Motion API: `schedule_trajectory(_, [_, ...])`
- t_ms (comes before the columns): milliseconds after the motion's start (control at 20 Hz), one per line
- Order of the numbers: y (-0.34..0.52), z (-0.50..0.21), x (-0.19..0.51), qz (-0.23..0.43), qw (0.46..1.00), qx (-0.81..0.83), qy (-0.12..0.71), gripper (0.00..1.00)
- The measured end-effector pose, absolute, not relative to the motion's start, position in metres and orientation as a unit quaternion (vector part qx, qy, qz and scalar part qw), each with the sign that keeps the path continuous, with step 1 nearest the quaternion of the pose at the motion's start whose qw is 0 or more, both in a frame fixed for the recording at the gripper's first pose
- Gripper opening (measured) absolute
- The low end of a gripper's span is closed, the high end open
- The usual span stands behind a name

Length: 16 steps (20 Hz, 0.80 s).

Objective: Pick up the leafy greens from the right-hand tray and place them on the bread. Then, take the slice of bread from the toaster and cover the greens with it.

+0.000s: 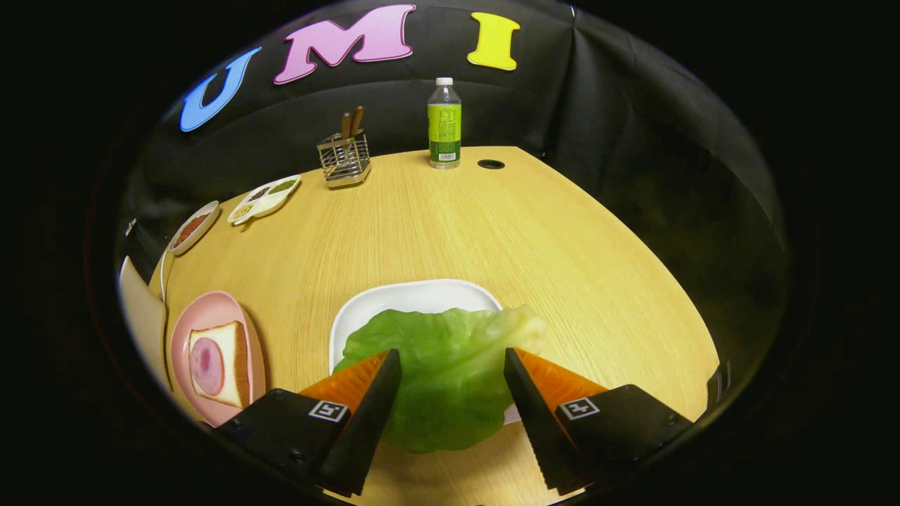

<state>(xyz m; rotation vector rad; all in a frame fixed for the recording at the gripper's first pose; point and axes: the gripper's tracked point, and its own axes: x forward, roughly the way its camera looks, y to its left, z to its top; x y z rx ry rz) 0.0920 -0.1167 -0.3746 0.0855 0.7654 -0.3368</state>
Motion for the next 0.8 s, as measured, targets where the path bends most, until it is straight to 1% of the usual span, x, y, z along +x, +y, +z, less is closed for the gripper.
schedule_trajectory(50, [-0.114,-0.377,0.092,-0.158,0.913,0.034,0.376,0.93])
schedule_trajectory(150, [-0.105,-0.379,0.093,-0.141,0.913,0.038,0.381,0.88])
schedule_trajectory(200, [-0.104,-0.380,0.093,-0.142,0.912,0.044,0.383,0.73])
schedule_trajectory(250, [-0.105,-0.380,0.094,-0.146,0.911,0.045,0.382,0.67])
schedule_trajectory(350, [-0.102,-0.381,0.094,-0.146,0.909,0.042,0.388,0.66])
schedule_trajectory(400, [-0.101,-0.382,0.094,-0.143,0.908,0.035,0.392,0.60])
schedule_trajectory(450, [-0.095,-0.382,0.097,-0.130,0.910,0.034,0.393,0.60])
schedule_trajectory(550, [-0.092,-0.382,0.097,-0.122,0.911,0.016,0.394,0.41])
schedule_trajectory(600, [-0.089,-0.380,0.096,-0.123,0.911,0.004,0.393,0.35])
schedule_trajectory(650, [-0.085,-0.380,0.096,-0.116,0.913,-0.004,0.391,0.25])
schedule_trajectory(700, [-0.087,-0.381,0.097,-0.118,0.913,-0.015,0.391,0.18])
schedule_trajectory(800, [-0.083,-0.382,0.098,-0.112,0.911,-0.018,0.395,0.08])
